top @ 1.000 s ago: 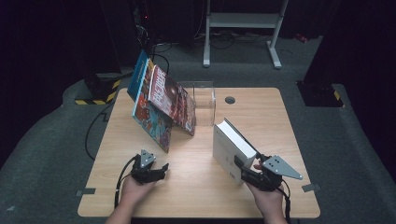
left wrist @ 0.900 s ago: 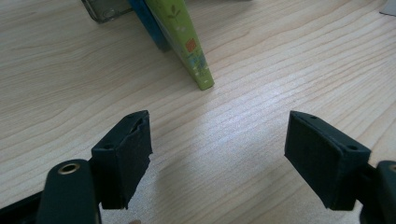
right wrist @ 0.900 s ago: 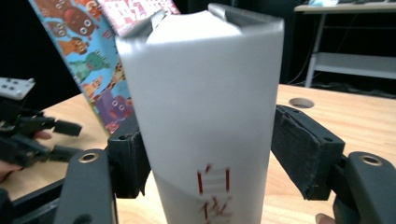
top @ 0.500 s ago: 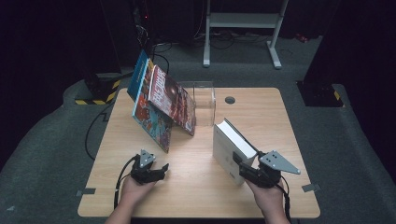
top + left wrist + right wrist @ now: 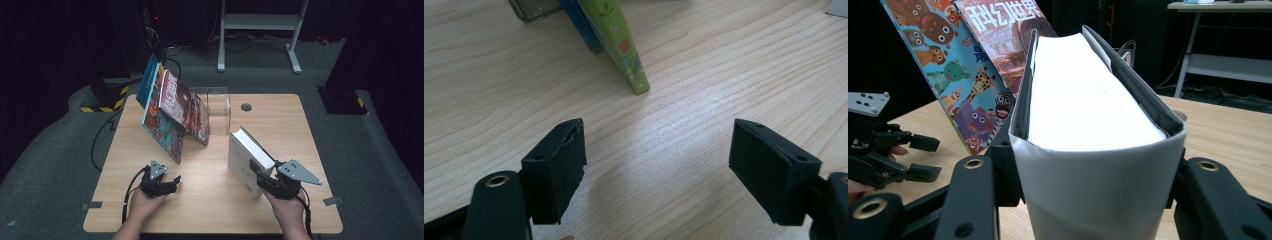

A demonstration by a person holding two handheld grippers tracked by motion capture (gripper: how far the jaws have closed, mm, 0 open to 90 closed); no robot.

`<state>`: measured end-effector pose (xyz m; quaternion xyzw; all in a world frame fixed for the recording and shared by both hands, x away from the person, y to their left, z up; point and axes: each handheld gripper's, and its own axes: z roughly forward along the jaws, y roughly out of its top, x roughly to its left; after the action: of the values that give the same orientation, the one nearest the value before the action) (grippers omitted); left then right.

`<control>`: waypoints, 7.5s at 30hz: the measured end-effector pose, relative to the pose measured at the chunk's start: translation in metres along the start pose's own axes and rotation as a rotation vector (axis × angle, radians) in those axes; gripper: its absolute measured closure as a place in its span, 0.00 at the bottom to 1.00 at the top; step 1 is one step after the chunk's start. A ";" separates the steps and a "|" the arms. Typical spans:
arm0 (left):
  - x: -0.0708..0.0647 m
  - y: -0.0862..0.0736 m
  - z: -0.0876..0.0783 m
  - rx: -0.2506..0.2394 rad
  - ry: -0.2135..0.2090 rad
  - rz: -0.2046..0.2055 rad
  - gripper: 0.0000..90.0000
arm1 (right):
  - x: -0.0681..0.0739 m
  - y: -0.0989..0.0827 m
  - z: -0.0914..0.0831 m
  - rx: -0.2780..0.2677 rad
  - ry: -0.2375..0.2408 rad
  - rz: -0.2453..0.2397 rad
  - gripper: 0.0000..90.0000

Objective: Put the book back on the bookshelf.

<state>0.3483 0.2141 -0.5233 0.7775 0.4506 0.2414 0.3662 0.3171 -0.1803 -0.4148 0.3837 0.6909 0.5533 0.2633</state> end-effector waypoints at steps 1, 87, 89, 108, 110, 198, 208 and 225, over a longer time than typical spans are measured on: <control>0.000 0.000 0.000 0.000 0.000 0.000 0.25 | 0.000 0.000 0.000 0.000 0.000 0.000 0.54; 0.006 0.000 0.000 -0.008 -0.077 -0.045 0.23 | 0.018 0.079 0.126 -0.017 -0.137 0.013 0.60; 0.006 0.000 0.000 -0.008 -0.077 -0.045 0.24 | 0.018 0.079 0.130 -0.010 -0.141 0.020 0.60; 0.008 0.000 0.000 -0.011 -0.085 -0.051 0.23 | 0.013 0.086 0.154 -0.012 -0.183 0.008 0.60; 0.008 0.000 0.000 -0.009 -0.094 -0.063 0.23 | 0.012 0.087 0.157 -0.011 -0.186 0.012 0.60; 0.013 -0.002 -0.003 -0.015 -0.127 -0.074 0.22 | -0.001 0.090 0.266 -0.022 -0.319 -0.015 0.60; 0.012 -0.002 -0.003 -0.014 -0.133 -0.077 0.22 | -0.004 0.086 0.262 -0.021 -0.301 -0.021 0.60; 0.011 -0.002 -0.002 -0.008 -0.130 -0.063 0.22 | 0.004 0.078 0.248 0.056 -0.298 -0.034 0.59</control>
<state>0.3508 0.2249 -0.5226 0.7755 0.4491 0.1807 0.4053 0.5293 -0.0304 -0.4006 0.4570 0.6656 0.4662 0.3616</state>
